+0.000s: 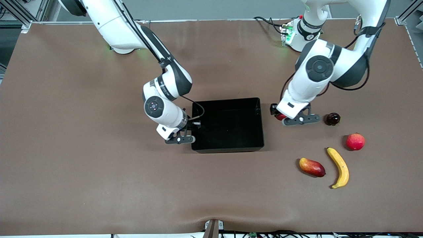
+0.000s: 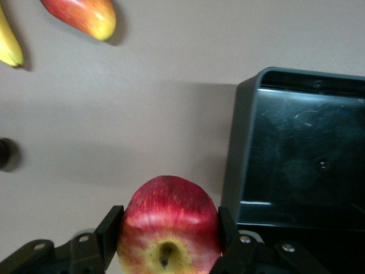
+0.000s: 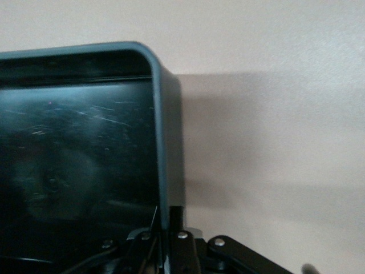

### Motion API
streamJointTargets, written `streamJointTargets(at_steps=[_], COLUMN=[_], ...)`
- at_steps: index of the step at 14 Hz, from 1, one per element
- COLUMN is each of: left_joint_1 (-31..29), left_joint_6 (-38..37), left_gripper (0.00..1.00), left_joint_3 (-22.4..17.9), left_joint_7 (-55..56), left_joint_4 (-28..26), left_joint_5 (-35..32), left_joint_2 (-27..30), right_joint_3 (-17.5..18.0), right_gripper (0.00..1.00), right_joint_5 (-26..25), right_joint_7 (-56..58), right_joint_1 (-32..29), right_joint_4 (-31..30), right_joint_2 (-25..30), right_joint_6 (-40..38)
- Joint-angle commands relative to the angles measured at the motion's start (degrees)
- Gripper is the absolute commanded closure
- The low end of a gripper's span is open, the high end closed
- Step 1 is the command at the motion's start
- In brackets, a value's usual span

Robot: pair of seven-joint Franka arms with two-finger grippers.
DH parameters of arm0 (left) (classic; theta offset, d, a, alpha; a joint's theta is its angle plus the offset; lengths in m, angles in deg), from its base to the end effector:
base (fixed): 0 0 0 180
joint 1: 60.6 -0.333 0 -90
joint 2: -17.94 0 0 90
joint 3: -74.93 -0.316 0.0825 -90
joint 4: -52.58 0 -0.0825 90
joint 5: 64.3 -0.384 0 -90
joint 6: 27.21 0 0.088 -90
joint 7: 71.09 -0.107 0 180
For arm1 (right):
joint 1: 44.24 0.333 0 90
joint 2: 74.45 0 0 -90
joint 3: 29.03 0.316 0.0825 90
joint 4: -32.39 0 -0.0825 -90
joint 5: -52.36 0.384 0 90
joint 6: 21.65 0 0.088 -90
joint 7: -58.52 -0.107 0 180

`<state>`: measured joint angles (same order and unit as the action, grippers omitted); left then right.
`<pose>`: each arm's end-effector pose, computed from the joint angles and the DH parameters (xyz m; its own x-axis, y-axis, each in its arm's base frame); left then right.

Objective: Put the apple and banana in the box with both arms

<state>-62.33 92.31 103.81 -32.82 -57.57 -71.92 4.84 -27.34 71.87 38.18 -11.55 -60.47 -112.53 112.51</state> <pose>0.5408 -0.2561 0.3839 0.9905 0.1354 -0.0242 0.1348 -0.9906 -0.0238 0.5751 0.3964 0.2406 0.9972 0.0161 -0.0731 -0.0035 -0.9655 -0.2603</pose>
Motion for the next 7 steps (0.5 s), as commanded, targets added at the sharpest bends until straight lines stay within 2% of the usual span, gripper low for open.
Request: streamJointTargets(at_steps=[1,4,7], left_joint_1=[2.25,3.75,6.12], left_joint_6=[1.93,6.33,9.24], left_gripper=[1.00,1.00,1.00], left_joint_3=[0.13,0.04,0.04], left_joint_7=[6.97,9.45,13.03], left_joint_4=[2.83,2.83,3.97], left_joint_5=[-0.20,-0.29,-0.29], left_joint_2=[-3.85,-6.84,-10.27], right_joint_3=[-0.63,-0.81,-1.24], right_gripper=[0.00,0.00,0.00], right_joint_5=[1.14,1.14,0.27], right_joint_7=[-1.19,-0.75,-1.01], right_joint_1=[0.18,-2.09,-7.01], right_joint_4=[0.84,2.06,10.12], right_joint_2=[0.73,1.87,3.46], right_joint_6=[-0.65,-5.19,-22.22])
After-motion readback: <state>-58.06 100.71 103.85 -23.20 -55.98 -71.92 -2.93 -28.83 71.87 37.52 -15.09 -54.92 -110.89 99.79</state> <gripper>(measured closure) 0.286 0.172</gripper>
